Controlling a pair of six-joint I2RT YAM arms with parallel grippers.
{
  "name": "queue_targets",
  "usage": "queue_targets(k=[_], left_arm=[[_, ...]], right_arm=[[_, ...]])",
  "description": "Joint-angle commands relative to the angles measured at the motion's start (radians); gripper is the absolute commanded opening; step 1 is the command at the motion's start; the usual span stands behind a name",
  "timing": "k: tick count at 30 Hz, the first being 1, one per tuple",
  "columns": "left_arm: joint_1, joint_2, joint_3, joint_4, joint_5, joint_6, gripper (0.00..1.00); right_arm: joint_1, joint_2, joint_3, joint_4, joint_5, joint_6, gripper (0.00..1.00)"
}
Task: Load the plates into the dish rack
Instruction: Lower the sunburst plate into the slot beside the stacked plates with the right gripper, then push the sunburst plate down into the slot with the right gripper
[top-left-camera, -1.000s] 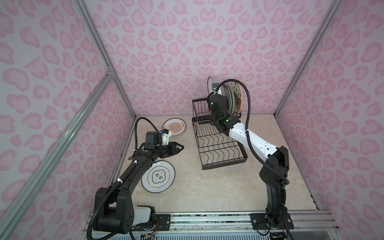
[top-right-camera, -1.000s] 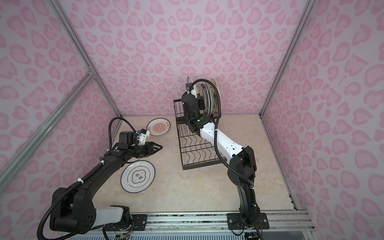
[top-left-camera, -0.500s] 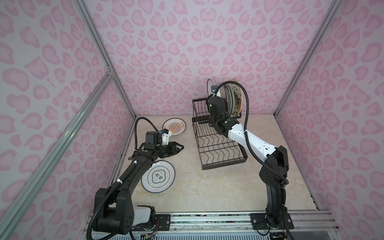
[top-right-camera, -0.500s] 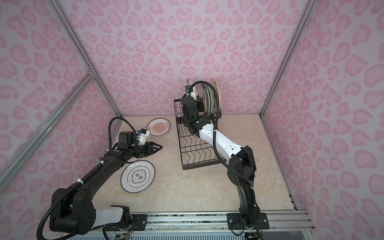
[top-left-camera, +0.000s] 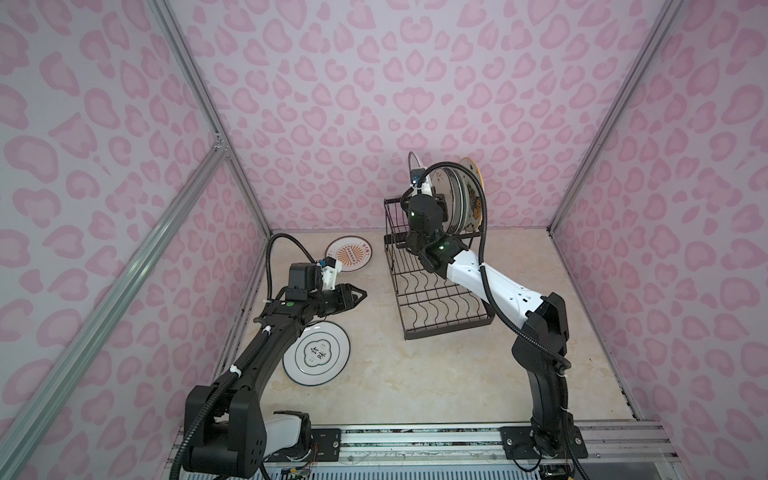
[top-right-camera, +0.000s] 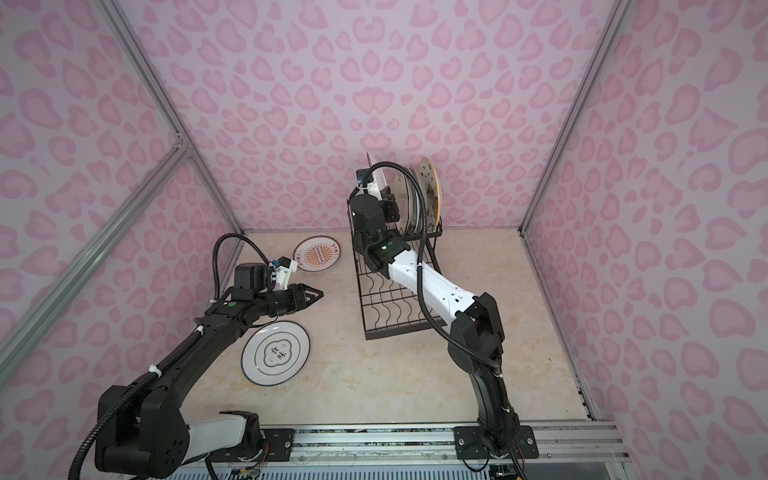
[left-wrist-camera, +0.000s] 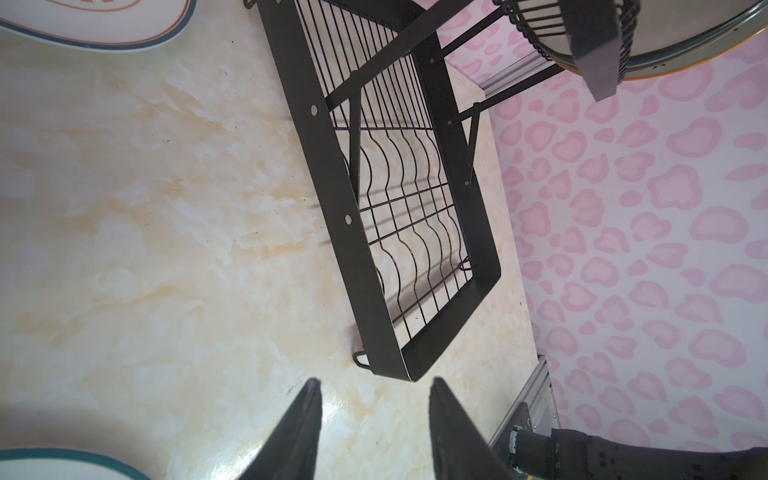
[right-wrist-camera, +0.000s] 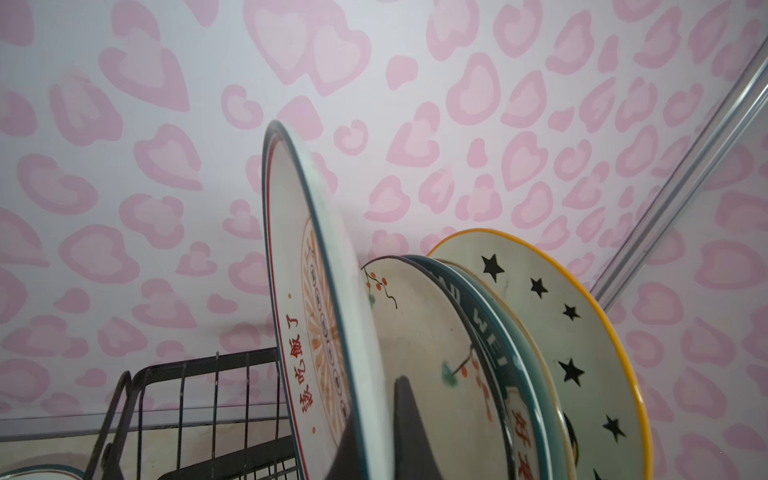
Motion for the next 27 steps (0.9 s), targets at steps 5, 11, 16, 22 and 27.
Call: queue_targets(k=[5, 11, 16, 22, 27], left_arm=[[-0.001, -0.022, -0.008, -0.001, 0.015, 0.023, 0.45], [0.002, -0.031, -0.011, -0.019, 0.007, 0.037, 0.45], [0.003, -0.037, -0.012, -0.023, 0.005, 0.04, 0.45], [0.006, -0.039, -0.012, -0.026, 0.004, 0.042, 0.45], [0.007, -0.039, -0.012, -0.026, 0.004, 0.043, 0.45]], right_arm=[[0.01, 0.021, 0.012, 0.073, 0.076, -0.038, 0.0], [0.01, 0.028, 0.011, 0.066, 0.09, -0.043, 0.0], [0.009, 0.032, 0.012, 0.058, 0.092, -0.045, 0.0], [0.005, 0.041, 0.012, 0.051, 0.096, -0.05, 0.0], [-0.001, 0.047, 0.012, 0.041, 0.098, -0.042, 0.0]])
